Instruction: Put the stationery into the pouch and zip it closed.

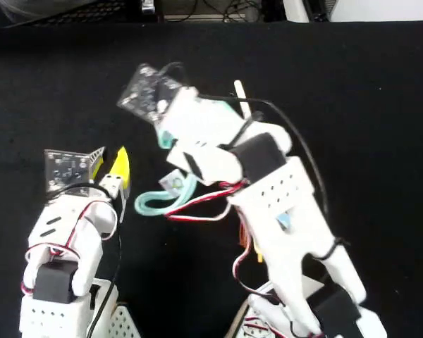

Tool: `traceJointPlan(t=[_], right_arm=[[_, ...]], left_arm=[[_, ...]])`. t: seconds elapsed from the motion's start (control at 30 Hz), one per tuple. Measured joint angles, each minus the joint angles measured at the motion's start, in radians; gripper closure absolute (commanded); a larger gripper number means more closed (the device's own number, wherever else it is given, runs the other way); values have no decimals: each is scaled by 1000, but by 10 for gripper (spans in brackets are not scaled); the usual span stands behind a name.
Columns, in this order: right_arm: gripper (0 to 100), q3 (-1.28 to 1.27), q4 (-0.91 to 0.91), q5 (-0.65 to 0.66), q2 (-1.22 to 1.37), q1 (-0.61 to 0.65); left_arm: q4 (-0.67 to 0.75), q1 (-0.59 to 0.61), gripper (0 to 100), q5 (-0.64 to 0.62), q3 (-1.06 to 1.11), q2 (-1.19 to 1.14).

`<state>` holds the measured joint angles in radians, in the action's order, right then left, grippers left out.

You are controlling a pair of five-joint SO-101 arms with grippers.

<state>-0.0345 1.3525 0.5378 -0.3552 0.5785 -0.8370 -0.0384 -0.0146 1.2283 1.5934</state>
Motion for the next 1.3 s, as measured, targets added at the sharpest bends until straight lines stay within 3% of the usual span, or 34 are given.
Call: traceJointPlan(t=[0.13,0.37,0.57,0.97,1.3], right_arm=[[987,41,0,2,35,41],[987,35,-2,2,37,51],[987,0,-52,15,38,55],[987,0,-54,15,38,46],[987,-2,-54,15,38,43]], left_arm=[[-74,-5,869,-98,-97,0],[-77,-8,827,-120,-120,2],[-66,-61,820,-44,-143,-23],[-302,-115,820,98,-488,-439],[-262,-118,820,117,-519,-512]])
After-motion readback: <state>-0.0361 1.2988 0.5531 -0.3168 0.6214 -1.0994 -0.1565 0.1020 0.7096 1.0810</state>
